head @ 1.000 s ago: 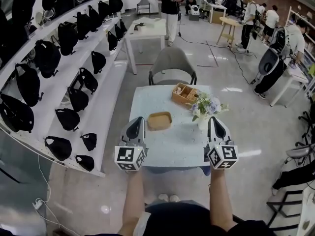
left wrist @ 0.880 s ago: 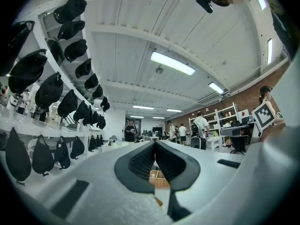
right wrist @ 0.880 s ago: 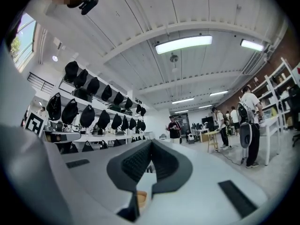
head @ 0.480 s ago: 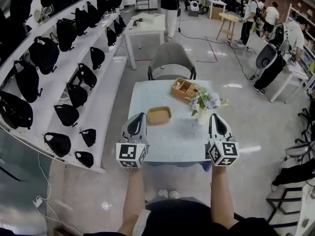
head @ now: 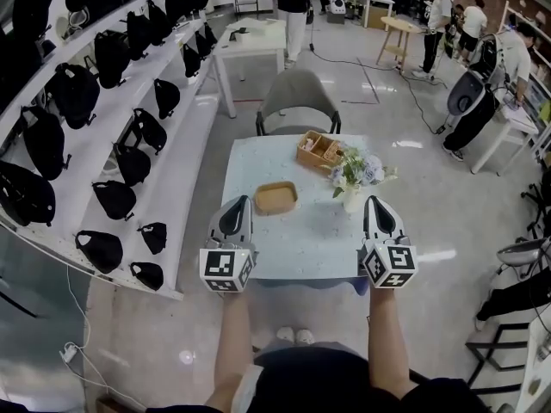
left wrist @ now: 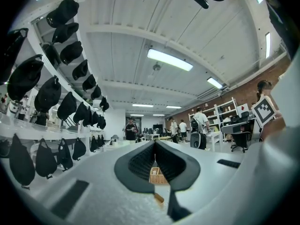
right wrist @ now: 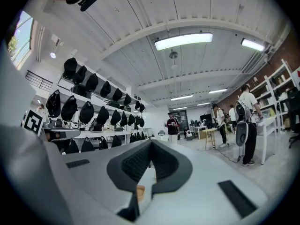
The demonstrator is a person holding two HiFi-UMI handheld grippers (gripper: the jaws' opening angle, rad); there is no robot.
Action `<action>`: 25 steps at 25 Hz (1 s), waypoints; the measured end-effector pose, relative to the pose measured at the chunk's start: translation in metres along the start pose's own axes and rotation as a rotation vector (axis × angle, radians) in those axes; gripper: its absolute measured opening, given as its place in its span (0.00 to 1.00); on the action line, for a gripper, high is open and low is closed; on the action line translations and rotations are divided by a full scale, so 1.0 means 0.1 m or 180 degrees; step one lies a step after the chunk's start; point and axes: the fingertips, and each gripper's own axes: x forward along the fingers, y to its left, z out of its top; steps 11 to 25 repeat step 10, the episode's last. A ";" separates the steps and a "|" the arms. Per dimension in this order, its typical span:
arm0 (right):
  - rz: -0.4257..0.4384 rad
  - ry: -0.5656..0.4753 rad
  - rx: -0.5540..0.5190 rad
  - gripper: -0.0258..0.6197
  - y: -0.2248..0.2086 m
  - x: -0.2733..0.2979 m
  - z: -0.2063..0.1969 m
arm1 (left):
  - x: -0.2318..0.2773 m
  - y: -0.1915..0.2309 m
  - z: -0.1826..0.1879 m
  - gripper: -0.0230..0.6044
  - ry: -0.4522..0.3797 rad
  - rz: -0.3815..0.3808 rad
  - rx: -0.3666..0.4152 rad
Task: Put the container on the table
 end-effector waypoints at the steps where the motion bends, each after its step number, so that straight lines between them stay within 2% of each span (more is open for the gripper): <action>1: 0.0003 0.0001 0.0000 0.04 0.01 0.00 0.00 | 0.00 0.00 0.00 0.05 0.0000 -0.0006 -0.0005; 25: 0.0033 0.0012 0.0019 0.04 0.06 0.05 -0.01 | 0.00 0.03 -0.06 0.05 0.0034 -0.0008 -0.0039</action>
